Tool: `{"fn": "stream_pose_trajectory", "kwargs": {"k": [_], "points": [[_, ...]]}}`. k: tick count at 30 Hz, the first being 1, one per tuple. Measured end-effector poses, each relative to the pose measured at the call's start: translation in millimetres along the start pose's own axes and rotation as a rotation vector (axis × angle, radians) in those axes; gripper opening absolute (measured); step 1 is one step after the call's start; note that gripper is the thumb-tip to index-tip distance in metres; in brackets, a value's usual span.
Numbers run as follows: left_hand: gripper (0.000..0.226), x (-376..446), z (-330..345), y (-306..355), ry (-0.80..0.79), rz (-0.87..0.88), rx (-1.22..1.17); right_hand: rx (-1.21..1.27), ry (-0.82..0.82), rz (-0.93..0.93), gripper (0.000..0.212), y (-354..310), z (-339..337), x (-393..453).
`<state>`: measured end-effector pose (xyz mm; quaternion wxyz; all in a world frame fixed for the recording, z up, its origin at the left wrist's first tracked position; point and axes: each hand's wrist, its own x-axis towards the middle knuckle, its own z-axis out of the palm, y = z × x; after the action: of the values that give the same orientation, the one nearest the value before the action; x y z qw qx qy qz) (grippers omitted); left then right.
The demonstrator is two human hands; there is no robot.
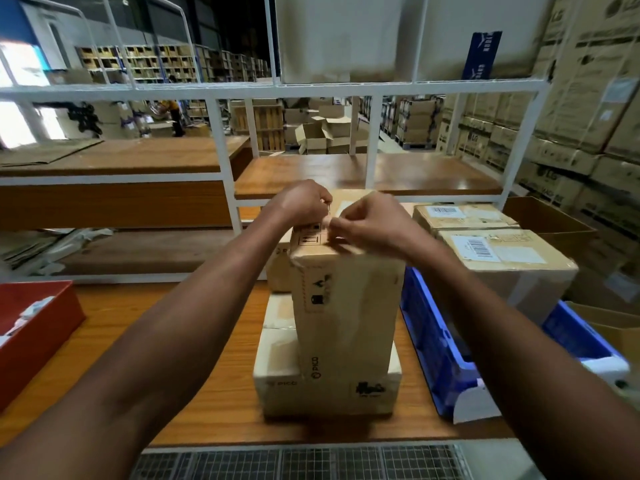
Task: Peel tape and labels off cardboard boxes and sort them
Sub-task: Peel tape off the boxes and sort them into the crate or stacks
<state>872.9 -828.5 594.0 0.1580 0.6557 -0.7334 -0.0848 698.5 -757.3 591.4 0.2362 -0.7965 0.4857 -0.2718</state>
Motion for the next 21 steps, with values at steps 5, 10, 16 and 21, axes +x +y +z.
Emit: {"fn": "stream_pose_trajectory", "kwargs": {"k": [5, 10, 16, 21], "points": [[0.036, 4, -6, 3, -0.021, -0.008, 0.009, -0.127, -0.033, 0.079, 0.017, 17, -29, 78], [0.033, 3, -11, 6, -0.039, -0.008, 0.043, -0.364, -0.134, 0.16, 0.025, 20, -12, 113], [0.032, -26, 3, 3, 0.236, 0.109, 0.098, -0.469, -0.002, 0.171, 0.017, 22, -2, 110], [0.036, -53, -2, 5, 0.013, 0.115, 0.02, -0.359, -0.041, 0.101, 0.02, 29, -10, 96]]}}
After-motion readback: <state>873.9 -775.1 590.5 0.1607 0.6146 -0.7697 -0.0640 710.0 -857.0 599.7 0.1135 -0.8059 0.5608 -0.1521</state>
